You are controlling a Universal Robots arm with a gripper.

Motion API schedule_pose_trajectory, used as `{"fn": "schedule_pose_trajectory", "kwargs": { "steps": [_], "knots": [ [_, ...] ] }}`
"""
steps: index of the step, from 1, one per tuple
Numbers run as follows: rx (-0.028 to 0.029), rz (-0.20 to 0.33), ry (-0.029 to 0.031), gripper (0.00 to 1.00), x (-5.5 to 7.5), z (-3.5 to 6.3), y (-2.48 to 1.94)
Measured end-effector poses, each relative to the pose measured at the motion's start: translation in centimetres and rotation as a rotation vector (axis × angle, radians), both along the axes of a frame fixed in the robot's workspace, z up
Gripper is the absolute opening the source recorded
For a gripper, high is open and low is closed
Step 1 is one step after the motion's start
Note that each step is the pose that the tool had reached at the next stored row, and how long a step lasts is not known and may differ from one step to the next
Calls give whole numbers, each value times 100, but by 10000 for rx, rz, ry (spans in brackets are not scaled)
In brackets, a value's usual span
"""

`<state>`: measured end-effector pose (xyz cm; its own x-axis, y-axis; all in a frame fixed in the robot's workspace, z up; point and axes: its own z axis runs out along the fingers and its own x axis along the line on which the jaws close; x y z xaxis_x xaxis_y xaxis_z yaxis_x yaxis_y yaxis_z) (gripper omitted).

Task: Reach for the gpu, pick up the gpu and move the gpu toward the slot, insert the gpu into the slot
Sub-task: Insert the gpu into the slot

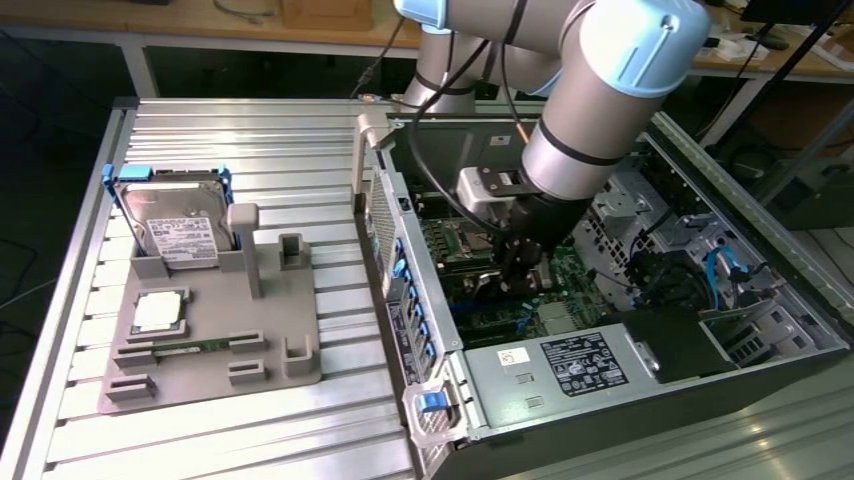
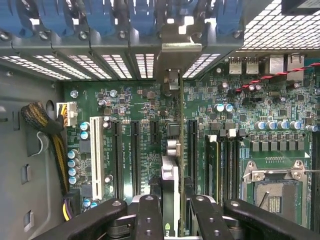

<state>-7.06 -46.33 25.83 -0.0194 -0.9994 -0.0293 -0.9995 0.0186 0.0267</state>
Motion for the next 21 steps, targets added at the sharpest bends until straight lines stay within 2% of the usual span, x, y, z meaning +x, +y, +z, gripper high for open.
{"fn": "schedule_pose_trajectory", "kwargs": {
  "steps": [21],
  "knots": [
    [2,-81,-2,27,-58,-14,0]
  ]
}}
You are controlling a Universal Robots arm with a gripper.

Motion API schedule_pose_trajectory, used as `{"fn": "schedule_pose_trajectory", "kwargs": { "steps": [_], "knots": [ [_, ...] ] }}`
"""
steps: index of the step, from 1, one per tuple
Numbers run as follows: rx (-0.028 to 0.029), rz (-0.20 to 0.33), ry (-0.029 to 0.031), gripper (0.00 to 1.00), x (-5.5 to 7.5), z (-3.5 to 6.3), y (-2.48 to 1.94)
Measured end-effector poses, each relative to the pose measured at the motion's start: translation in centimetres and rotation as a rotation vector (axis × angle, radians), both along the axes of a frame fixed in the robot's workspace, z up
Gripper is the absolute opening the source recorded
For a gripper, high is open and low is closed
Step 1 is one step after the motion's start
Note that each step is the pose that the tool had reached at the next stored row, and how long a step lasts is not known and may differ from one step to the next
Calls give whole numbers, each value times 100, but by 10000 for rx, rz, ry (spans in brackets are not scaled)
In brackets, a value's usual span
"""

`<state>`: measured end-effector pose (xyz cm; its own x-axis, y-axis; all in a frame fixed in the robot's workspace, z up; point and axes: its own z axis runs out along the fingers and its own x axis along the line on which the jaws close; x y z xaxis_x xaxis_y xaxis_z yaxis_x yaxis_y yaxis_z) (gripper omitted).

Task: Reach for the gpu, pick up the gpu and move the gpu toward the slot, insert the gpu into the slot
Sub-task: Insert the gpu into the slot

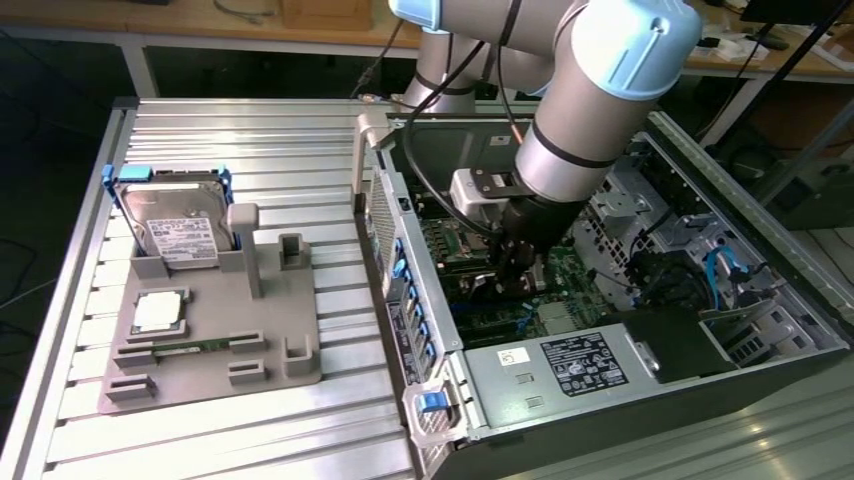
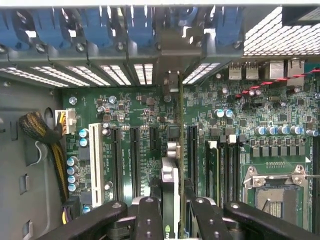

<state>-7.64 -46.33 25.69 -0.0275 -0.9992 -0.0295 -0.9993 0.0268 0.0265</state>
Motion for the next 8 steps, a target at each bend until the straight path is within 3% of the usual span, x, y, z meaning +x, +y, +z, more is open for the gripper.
{"fn": "schedule_pose_trajectory", "kwargs": {
  "steps": [8],
  "knots": [
    [-8,-9,5,27,-2,-23,0]
  ]
}}
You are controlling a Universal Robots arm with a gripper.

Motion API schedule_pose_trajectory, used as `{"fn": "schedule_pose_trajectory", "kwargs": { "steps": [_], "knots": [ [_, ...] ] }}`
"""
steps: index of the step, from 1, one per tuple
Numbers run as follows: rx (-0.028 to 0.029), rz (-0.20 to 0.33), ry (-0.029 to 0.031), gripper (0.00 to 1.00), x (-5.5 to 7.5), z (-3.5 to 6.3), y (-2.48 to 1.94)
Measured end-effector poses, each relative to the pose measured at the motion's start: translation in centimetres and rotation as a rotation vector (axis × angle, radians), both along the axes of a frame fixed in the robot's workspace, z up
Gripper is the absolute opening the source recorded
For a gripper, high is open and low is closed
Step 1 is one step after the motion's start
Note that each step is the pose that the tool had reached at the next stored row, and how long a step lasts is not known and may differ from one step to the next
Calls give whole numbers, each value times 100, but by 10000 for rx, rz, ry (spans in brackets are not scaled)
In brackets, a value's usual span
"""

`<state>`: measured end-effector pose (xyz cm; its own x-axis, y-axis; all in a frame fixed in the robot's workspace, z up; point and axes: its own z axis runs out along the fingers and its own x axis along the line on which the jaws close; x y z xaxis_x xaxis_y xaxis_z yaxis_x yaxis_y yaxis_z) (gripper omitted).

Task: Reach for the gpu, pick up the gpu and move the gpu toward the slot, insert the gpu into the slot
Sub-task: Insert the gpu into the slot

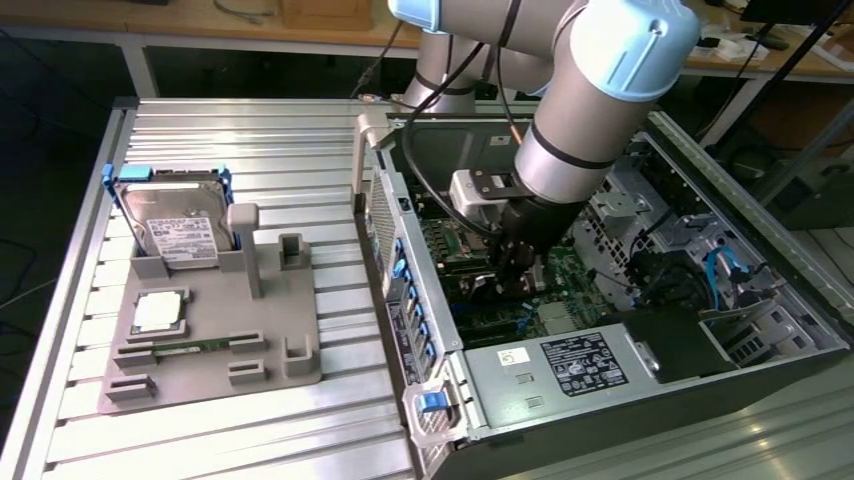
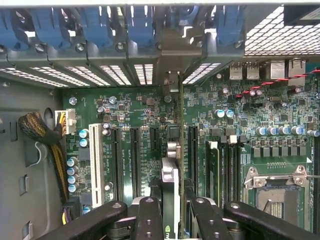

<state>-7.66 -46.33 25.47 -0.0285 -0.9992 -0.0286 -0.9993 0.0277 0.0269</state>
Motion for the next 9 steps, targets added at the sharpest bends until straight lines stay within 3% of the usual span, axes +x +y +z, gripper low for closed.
{"fn": "schedule_pose_trajectory", "kwargs": {
  "steps": [9],
  "knots": [
    [-5,-24,0,27,-6,-50,0]
  ]
}}
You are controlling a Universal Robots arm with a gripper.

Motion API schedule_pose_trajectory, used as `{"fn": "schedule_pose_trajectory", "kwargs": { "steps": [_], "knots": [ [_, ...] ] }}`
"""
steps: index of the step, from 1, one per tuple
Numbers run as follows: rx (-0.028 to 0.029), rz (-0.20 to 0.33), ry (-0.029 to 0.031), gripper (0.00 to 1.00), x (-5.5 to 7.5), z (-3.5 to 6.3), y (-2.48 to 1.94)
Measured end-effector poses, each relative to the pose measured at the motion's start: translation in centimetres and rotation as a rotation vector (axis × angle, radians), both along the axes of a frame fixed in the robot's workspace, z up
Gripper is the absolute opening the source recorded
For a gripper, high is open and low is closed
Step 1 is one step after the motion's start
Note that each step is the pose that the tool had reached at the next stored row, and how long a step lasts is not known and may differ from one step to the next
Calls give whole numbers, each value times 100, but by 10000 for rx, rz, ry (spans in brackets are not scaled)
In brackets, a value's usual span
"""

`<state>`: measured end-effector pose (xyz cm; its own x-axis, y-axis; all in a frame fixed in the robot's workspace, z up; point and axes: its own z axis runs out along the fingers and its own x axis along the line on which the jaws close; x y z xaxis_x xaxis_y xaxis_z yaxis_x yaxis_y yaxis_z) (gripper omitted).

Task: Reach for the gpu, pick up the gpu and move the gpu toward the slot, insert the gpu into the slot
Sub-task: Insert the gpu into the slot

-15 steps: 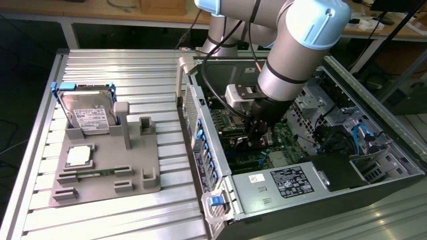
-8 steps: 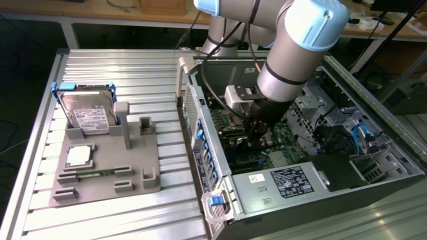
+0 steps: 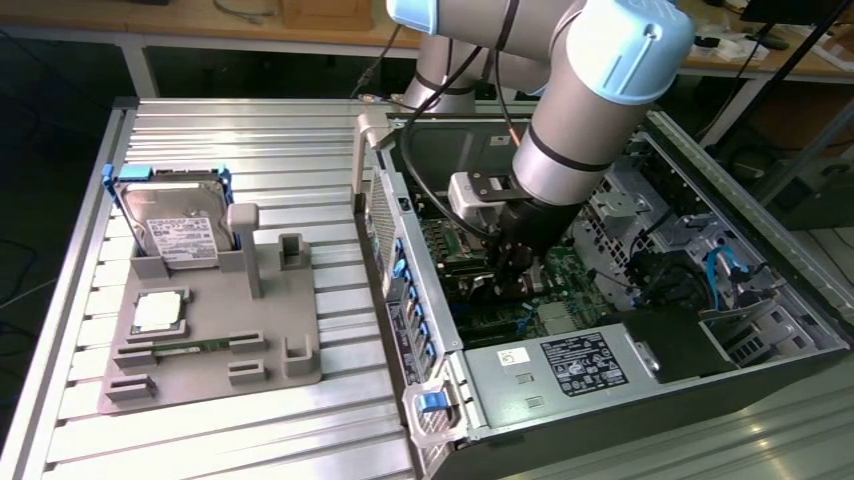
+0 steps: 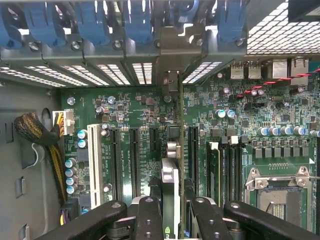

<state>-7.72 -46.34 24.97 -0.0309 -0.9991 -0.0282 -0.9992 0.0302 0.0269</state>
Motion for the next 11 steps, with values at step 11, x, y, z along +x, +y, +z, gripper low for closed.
{"fn": "schedule_pose_trajectory", "kwargs": {
  "steps": [11],
  "knots": [
    [5,-40,52,27,0,51,0]
  ]
}}
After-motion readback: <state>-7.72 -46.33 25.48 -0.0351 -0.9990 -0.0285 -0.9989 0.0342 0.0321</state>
